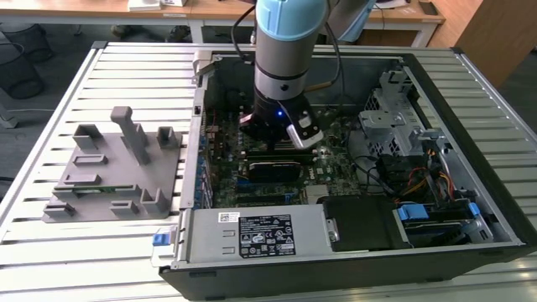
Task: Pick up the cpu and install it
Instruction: 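Install the second cpu locking lever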
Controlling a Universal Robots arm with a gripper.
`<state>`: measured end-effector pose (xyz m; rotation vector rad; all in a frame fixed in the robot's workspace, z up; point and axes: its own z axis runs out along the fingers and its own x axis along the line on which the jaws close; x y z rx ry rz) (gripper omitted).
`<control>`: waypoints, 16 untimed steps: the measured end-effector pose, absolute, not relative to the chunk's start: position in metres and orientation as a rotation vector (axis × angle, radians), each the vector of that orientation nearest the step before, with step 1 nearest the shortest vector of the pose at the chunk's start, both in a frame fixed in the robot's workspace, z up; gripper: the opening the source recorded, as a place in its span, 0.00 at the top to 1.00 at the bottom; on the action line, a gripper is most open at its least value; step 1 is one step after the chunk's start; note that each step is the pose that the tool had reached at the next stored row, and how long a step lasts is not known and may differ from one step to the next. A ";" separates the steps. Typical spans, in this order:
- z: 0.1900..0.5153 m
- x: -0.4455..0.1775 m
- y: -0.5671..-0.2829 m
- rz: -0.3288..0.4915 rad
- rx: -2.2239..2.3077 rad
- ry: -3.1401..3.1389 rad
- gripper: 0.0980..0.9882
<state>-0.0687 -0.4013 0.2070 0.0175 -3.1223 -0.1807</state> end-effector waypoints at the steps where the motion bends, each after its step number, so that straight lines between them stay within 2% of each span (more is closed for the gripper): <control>1: 0.207 -0.069 -0.402 -0.188 0.018 -3.122 0.99; 8: 0.205 -0.075 -0.408 -0.281 0.019 -3.116 0.99; 16: 0.197 -0.076 -0.413 -0.329 0.022 -3.111 0.99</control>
